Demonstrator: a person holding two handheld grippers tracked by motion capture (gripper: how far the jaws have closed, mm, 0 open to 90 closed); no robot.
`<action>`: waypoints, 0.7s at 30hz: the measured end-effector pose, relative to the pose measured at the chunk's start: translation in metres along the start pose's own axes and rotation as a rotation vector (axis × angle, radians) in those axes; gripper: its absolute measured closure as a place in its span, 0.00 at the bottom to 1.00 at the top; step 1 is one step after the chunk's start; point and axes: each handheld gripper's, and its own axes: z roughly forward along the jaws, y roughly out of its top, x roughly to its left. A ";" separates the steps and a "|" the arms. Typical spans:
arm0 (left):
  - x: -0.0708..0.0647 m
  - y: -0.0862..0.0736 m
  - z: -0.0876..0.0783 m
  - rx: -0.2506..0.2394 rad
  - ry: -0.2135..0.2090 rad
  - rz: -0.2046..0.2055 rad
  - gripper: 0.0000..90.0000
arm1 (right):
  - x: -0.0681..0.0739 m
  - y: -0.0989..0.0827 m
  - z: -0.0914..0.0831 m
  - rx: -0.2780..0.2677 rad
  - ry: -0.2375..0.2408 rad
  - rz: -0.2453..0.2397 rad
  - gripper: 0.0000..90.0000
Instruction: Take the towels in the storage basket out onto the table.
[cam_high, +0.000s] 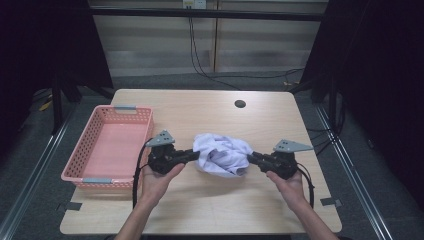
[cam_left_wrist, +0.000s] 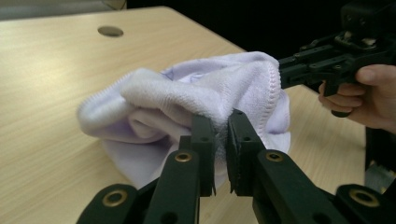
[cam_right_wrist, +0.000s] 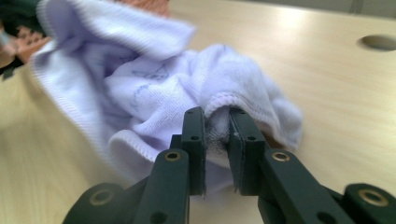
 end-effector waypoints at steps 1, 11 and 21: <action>0.001 0.003 -0.006 -0.015 0.007 0.003 0.92 | -0.005 0.004 -0.006 -0.018 -0.022 0.012 0.87; 0.013 0.030 -0.065 -0.174 0.072 -0.022 0.93 | -0.048 0.041 -0.037 -0.121 -0.153 0.061 0.89; 0.006 0.047 -0.077 -0.230 0.046 -0.020 0.93 | -0.055 0.116 -0.043 -0.199 -0.198 -0.008 0.89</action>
